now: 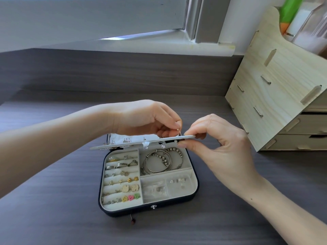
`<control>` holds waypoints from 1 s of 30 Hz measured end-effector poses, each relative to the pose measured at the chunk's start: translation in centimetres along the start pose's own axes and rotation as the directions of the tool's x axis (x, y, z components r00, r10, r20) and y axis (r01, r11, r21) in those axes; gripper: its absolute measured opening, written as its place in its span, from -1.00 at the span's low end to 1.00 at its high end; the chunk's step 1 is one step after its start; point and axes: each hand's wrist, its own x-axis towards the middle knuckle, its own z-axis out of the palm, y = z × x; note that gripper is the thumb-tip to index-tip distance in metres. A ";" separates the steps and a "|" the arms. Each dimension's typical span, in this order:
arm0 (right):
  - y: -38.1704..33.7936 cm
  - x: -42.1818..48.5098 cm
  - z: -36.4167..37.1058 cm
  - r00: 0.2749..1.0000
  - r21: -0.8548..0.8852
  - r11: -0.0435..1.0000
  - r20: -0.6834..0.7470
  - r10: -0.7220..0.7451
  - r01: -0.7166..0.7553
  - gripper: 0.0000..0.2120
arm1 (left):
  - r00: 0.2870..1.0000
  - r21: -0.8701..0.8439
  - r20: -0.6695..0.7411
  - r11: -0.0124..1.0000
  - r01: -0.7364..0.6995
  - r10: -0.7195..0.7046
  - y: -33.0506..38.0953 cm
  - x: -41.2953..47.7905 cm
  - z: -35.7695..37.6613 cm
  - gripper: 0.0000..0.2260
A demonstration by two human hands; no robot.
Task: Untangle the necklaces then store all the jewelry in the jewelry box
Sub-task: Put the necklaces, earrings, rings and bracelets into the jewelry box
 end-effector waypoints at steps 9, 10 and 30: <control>0.1 0.0 0.0 1.000 -0.010 1.000 -0.005 -0.003 0.003 -0.87 | 0.999 -0.020 -0.033 1.000 0.012 -0.013 -0.1 0.1 0.4 -0.76; 0.1 0.0 0.0 1.000 -0.009 1.000 -0.006 -0.006 0.006 -0.87 | 0.999 -0.032 -0.037 0.999 0.014 -0.015 -0.1 0.1 0.5 -0.76; 0.1 0.0 0.0 1.000 -0.006 1.000 -0.006 -0.011 0.011 -0.86 | 0.998 -0.176 0.065 0.984 0.035 -0.024 -0.7 -0.2 0.0 -0.94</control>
